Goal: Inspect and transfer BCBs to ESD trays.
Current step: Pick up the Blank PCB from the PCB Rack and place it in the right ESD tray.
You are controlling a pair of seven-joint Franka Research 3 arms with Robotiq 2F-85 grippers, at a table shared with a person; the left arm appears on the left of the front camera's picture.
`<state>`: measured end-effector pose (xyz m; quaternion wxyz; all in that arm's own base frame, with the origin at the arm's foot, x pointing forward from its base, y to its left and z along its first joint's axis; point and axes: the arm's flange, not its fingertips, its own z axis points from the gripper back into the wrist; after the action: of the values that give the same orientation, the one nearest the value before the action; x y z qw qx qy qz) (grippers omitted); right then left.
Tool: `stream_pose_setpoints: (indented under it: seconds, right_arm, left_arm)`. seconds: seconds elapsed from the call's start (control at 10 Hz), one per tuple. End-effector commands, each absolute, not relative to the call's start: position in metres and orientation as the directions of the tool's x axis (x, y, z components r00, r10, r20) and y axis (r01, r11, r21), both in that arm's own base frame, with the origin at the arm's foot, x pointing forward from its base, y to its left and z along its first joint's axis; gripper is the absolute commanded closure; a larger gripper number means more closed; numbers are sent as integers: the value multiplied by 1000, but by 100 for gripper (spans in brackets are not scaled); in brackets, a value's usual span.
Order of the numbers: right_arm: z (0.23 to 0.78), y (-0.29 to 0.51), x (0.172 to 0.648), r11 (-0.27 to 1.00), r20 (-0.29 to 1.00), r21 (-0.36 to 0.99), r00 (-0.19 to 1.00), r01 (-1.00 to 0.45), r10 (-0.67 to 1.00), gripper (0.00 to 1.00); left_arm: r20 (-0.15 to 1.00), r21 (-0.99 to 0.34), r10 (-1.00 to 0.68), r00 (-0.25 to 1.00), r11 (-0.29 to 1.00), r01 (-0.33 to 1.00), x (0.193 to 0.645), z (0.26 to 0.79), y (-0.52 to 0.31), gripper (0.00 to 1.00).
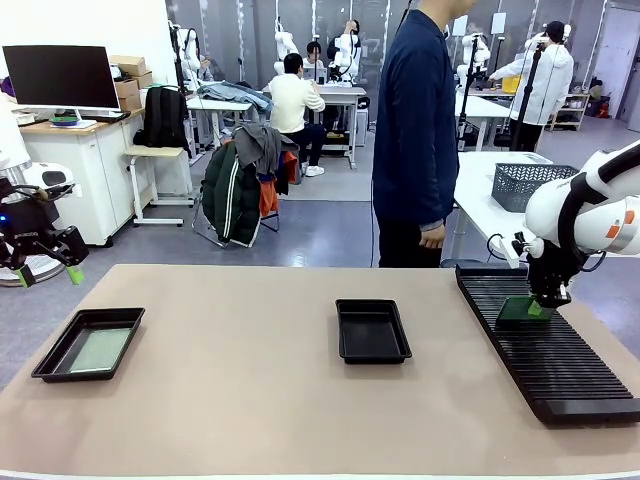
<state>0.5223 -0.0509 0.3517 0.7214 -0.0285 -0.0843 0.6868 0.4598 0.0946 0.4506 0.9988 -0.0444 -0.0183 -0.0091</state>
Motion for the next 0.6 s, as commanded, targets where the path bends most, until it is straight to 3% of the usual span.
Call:
stream_pose_setpoints:
  seconds: [0.0, 0.1, 0.2, 0.5]
  right_arm:
    - [350, -56, 520, 33, 97, -156, 18, -987, 995, 96]
    - [349, -57, 520, 34, 98, -156, 19, -987, 995, 91]
    - [348, -57, 520, 33, 99, -156, 18, -987, 995, 100]
    - [347, -58, 519, 34, 97, -154, 20, -987, 995, 100]
  left_arm:
    - [44, -88, -13, 999, 996, 17, 459, 450, 95, 7]
    - [44, -88, -13, 999, 996, 17, 459, 450, 95, 7]
    - [44, -88, -13, 999, 996, 17, 459, 450, 95, 7]
    - [44, -88, -13, 999, 996, 17, 459, 450, 95, 7]
